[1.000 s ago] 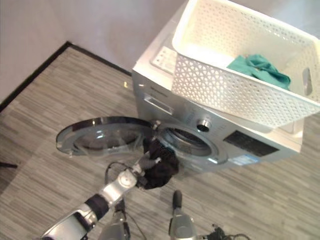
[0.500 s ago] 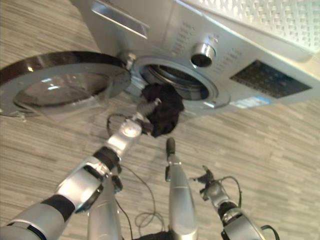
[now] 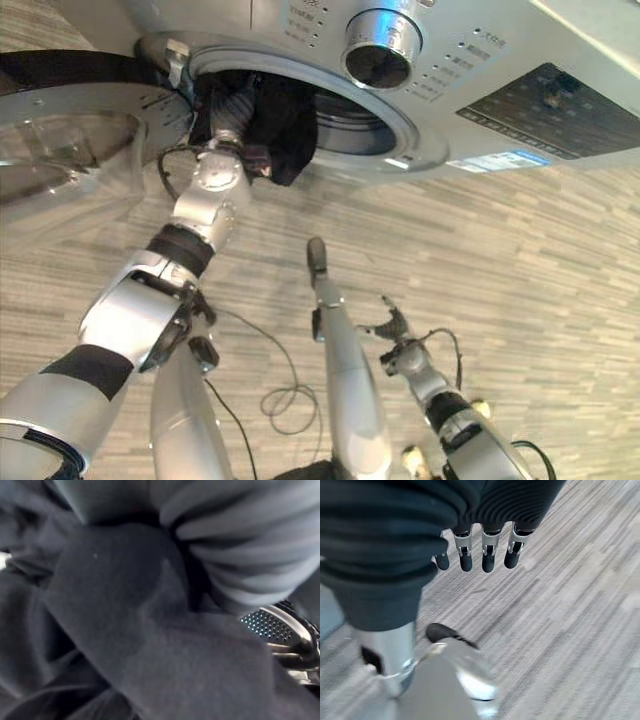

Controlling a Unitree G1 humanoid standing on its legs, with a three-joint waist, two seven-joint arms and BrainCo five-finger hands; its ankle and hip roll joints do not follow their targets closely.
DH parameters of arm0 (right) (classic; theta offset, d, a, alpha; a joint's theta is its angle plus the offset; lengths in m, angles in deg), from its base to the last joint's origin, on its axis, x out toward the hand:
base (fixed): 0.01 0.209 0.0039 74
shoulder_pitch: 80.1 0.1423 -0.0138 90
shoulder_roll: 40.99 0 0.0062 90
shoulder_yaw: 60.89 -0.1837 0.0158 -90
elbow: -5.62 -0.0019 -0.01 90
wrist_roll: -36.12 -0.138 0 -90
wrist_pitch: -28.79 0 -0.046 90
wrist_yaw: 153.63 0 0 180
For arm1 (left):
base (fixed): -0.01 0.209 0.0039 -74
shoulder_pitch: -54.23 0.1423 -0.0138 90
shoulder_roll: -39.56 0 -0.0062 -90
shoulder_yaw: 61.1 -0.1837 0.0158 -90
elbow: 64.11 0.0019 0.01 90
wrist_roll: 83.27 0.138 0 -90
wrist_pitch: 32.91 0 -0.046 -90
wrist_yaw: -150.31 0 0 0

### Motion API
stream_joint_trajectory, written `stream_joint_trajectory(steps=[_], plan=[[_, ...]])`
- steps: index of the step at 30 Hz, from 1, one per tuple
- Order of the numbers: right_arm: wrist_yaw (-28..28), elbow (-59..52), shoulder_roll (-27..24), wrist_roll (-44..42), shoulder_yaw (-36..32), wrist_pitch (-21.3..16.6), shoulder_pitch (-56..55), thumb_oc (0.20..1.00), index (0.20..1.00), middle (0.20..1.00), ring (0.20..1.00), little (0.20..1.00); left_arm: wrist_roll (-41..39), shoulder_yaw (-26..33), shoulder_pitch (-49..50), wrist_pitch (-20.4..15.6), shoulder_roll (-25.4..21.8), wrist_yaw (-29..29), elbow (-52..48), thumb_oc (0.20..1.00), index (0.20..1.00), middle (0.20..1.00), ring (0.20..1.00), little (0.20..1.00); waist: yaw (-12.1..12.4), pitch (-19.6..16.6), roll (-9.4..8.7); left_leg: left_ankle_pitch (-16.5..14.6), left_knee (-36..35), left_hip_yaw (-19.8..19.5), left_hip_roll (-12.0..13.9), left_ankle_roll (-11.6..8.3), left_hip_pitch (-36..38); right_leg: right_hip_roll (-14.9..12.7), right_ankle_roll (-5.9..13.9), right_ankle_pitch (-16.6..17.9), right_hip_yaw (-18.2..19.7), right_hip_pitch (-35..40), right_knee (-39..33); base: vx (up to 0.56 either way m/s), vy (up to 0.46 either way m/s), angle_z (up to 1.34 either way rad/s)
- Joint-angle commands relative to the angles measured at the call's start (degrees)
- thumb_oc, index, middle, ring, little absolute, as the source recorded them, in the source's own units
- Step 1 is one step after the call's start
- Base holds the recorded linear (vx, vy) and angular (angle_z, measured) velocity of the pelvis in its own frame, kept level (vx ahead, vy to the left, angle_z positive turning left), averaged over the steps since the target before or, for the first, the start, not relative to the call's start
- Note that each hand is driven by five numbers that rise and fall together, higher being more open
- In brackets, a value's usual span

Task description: Grab the laundry basket,head to the washer,open it,put in the laundry and shut it.

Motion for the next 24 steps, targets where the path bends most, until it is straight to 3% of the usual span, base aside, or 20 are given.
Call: stream_joint_trajectory(steps=[1, 3, 4, 8, 9, 10, 12, 16, 18, 20, 21, 22, 23, 24], plan=[[1.92, 0.94, -1.08, -0.71, 0.69, 1.36, -4.99, 1.0, 1.0, 1.0, 1.0, 1.0, -3.62, -0.77, -2.27, -6.38, 5.33, 0.11, -3.9, 0.2, 0.2, 0.2, 0.2, 0.2, -0.73, -4.88, 1.14, -11.57, 8.98, -6.15, 3.61, -2.81, -0.74, -2.81, 2.59, -1.49, -3.84, -5.22, -0.24, 0.06, -0.074, 0.02], [2.94, 1.24, -0.93, -1.58, 0.74, 1.38, -5.46, 1.0, 1.0, 1.0, 1.0, 1.0, -16.06, 3.85, -7.69, -10.5, 10.5, -0.35, -4.62, 0.2, 0.2, 0.2, 0.2, 0.2, -1.98, -4.81, 0.63, -11.09, 7.87, -6.23, 4.63, -3.5, -1.76, -2.36, 2.69, -1.74, -3.93, -7.37, 0.29, 0.1, -0.115, 0.01], [3.2, 1.05, -0.97, -1.56, 0.72, 1.36, -5.47, 1.0, 1.0, 1.0, 1.0, 1.0, -19.71, 5.34, -9.88, -11.23, 10.87, -0.66, -4.32, 0.2, 0.2, 0.2, 0.2, 0.2, -2.43, -5.07, 0.55, -10.94, 7.61, -6.21, 4.99, -3.79, -2.11, -2.29, 2.71, -1.91, -4.09, -7.98, 0.64, 0.12, -0.128, 0.02], [3.38, -0.49, -1.23, -1.0, 1.32, 0.95, -5.39, 1.0, 1.0, 1.0, 1.0, 1.0, -29.98, 10.35, -16.45, -15.35, 8.64, -1.23, -5.32, 0.2, 0.2, 0.2, 0.2, 0.2, -3.74, -6.17, 0.52, -10.71, 6.29, -6.18, 5.76, -4.64, -2.54, -1.63, 2.87, -2.43, -4.17, -10.2, 1.79, 0.09, -0.075, 0.02], [3.37, -2.26, -1.79, -0.16, 1.46, 0.49, -6.27, 1.0, 1.0, 1.0, 1.0, 1.0, -34.11, 11.96, -20.16, -18.87, 6.62, -1.6, -10.03, 0.2, 0.2, 0.2, 0.2, 0.2, -4.33, -6.73, 0.48, -10.51, 5.34, -6.11, 6.12, -5.2, -2.83, -1.35, 3.01, -2.55, -4.38, -11.04, 1.79, 0.13, -0.106, -0.02], [3.38, -3.92, -2.35, -0.13, 1.17, 0.18, -6.43, 1.0, 1.0, 1.0, 1.0, 1.0, -34.82, 12.18, -20.73, -20.55, 5.2, -1.02, -11.87, 0.2, 0.2, 0.2, 0.2, 0.2, -4.54, -7.0, 0.63, -10.39, 4.97, -6.19, 6.17, -5.41, -3.13, -1.06, 2.99, -2.53, -4.32, -11.53, 1.71, 0.09, -0.083, -0.02], [3.36, -4.22, -2.52, -0.12, 1.21, 0.32, -6.5, 1.0, 1.0, 1.0, 1.0, 1.0, -34.78, 12.19, -20.68, -20.66, 5.13, -0.85, -12.03, 0.2, 0.2, 0.2, 0.2, 0.2, -4.66, -7.15, 0.75, -10.33, 4.92, -6.2, 6.18, -5.44, -3.3, -1.04, 2.97, -2.51, -4.33, -11.72, 1.71, 0.02, -0.023, -0.04], [3.97, -12.34, -5.17, 0.48, -1.2, -0.72, -6.83, 1.0, 1.0, 1.0, 1.0, 1.0, -38.84, 11.2, -21.56, -24.09, -1.95, -0.22, -14.53, 0.2, 0.2, 0.2, 0.2, 0.2, -4.55, -8.09, 1.36, -9.04, 2.53, -6.63, 6.35, -5.94, -4.01, 0.18, 3.13, -2.27, -5.1, -12.27, 0.19, 0.06, -0.076, -0.08], [4.07, -12.57, -5.26, 0.6, -1.19, -0.57, -7.1, 1.0, 1.0, 1.0, 1.0, 1.0, -38.27, 11.31, -20.92, -23.88, -2.22, 0.32, -14.13, 0.2, 0.2, 0.2, 0.2, 0.2, -4.44, -8.3, 1.47, -8.81, 2.29, -6.96, 6.36, -5.99, -4.24, 0.27, 3.07, -2.26, -5.29, -12.17, 0.03, 0.02, -0.046, -0.04], [4.31, -13.1, -5.16, 0.09, -1.66, -0.7, -7.62, 1.0, 1.0, 1.0, 1.0, 1.0, -36.59, 10.11, -18.9, -21.2, -3.33, 0.6, -11.74, 0.2, 0.2, 0.2, 0.2, 0.2, -4.17, -8.44, 1.66, -8.22, 1.7, -7.38, 6.32, -6.09, -4.33, 0.46, 2.93, -2.12, -5.73, -11.79, -0.18, 0.01, -0.036, 0.04], [4.47, -13.05, -5.26, -0.3, -1.96, -0.9, -7.58, 1.0, 1.0, 1.0, 1.0, 1.0, -34.23, 8.62, -18.33, -18.58, -4.67, 0.76, -9.41, 0.476, 0.476, 0.476, 0.476, 0.476, -3.96, -8.54, 1.79, -7.9, 1.2, -7.62, 6.29, -6.12, -4.2, 0.5, 2.84, -2.07, -6.04, -11.43, -0.44, 0.0, -0.043, 0.05], [4.49, -12.92, -5.78, -0.58, -2.31, -1.25, -7.5, 1.0, 1.0, 1.0, 1.0, 1.0, -29.81, 5.97, -17.6, -15.03, -6.89, 0.38, -6.37, 0.627, 0.627, 0.627, 0.627, 0.627, -3.61, -8.56, 2.07, -7.6, 0.92, -7.83, 6.17, -6.15, -4.14, 0.54, 2.75, -1.93, -6.17, -11.16, -0.7, -0.01, -0.039, 0.08], [4.3, -12.97, -5.82, -0.91, -2.59, -1.71, -7.25, 1.0, 1.0, 1.0, 1.0, 1.0, -25.08, 2.76, -17.78, -11.0, -9.05, -0.91, -2.45, 1.0, 1.0, 1.0, 1.0, 1.0, -3.5, -8.3, 2.09, -7.19, 0.64, -8.15, 6.18, -6.15, -4.13, 0.45, 2.61, -1.75, -6.61, -10.76, -1.02, -0.02, -0.027, 0.06], [3.91, -13.03, -6.25, -1.22, -2.9, -2.07, -7.28, 1.0, 1.0, 1.0, 1.0, 1.0, -19.43, -1.36, -17.84, -7.45, -11.23, -2.5, 0.64, 1.0, 1.0, 1.0, 1.0, 1.0, -3.2, -8.19, 2.38, -6.89, 0.57, -8.42, 6.08, -6.04, -4.19, 0.4, 2.48, -1.58, -6.87, -10.48, -1.09, -0.01, -0.004, 0.07]])
